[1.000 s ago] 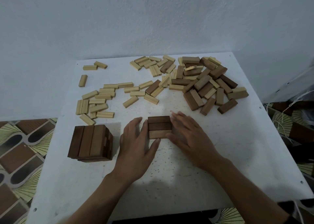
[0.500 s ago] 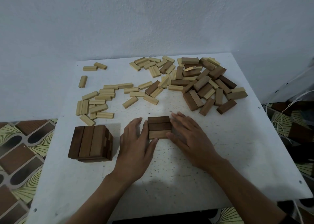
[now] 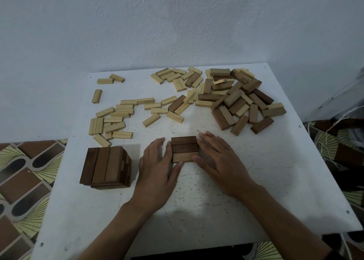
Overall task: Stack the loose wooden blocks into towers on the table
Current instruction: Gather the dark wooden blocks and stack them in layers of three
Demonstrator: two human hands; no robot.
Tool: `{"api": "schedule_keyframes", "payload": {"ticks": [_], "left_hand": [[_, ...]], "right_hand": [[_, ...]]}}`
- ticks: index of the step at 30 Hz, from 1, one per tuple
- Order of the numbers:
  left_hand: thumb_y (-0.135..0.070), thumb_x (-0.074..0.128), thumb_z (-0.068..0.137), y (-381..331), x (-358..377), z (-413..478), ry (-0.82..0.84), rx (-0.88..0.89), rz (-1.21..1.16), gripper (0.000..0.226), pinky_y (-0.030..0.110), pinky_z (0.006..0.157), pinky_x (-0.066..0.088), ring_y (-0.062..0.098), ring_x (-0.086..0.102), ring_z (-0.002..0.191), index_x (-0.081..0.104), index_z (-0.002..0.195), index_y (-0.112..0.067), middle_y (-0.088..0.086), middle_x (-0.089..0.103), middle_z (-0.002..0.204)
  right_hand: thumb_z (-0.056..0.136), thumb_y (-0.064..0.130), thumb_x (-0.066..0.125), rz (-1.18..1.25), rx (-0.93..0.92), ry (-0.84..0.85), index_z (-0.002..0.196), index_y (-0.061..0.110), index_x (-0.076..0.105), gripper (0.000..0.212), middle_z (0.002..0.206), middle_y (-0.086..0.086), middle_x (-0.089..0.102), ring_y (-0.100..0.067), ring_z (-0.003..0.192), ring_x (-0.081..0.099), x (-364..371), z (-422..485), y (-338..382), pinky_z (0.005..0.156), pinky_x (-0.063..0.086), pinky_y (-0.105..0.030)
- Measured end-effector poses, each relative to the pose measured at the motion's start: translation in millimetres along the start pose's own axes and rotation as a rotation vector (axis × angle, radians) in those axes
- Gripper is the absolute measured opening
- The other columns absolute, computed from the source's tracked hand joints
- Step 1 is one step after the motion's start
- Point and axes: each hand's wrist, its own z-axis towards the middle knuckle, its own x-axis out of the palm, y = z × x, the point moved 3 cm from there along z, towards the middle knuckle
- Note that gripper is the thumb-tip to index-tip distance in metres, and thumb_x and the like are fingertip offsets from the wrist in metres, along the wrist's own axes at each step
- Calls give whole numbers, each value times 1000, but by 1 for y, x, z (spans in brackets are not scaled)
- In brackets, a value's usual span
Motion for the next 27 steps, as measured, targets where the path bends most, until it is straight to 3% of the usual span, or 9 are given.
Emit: {"api": "schedule_keyframes", "payload": {"ticks": [5,9,12,14,17,20,23,27], "left_hand": [[-69,17,93,-1,-3,-1,12,-15,-39,76,46,119,21,19,10,149,22,158,-29,1,14,162],[-56,49,97,-5,-12,-2,10,27,-129,80,40,118,20,15,10,146,8,160,-27,-4,12,158],[-46,65,91,-7,-19,3,63,16,-211,95,39,120,13,10,8,145,-1,159,-34,-13,6,157],[-46,67,88,-10,-22,8,68,7,-217,98,35,115,9,9,12,142,1,159,-36,-12,10,157],[-56,60,78,-13,-24,17,88,-15,-157,99,37,112,13,14,15,141,8,158,-32,-5,17,154],[-58,53,71,-13,-26,23,99,-34,-103,98,43,113,20,18,17,141,16,157,-30,-2,19,154],[-59,52,72,-11,-24,25,100,-35,-78,92,45,111,22,17,17,140,25,155,-30,-3,18,155],[-59,52,73,-9,-22,25,83,-31,-84,86,45,109,23,18,18,140,32,152,-30,-2,21,155]], "right_hand": [[98,70,18,35,16,-4,158,22,26,77,165,9,20,7,149,-3,-2,0,1,119,-5,-15],[90,77,41,143,57,9,158,26,25,87,160,18,20,16,141,0,-13,1,3,114,0,-12],[80,73,63,117,48,55,158,29,24,98,159,15,25,3,142,16,-29,7,2,119,15,-27],[75,73,69,55,26,110,158,30,24,104,159,11,29,-5,144,21,-37,16,1,120,20,-35],[71,72,73,-13,-22,178,157,29,27,107,155,11,33,-8,142,22,-42,30,2,114,22,-31],[70,72,73,-52,-45,186,155,29,34,103,148,12,37,-10,136,26,-43,39,3,106,24,-28],[71,72,72,-40,-51,164,148,28,47,93,137,11,42,-11,128,33,-41,42,3,107,36,-37],[71,72,72,-38,-38,164,143,29,52,86,136,11,42,-11,127,34,-38,43,2,106,37,-40]]}}
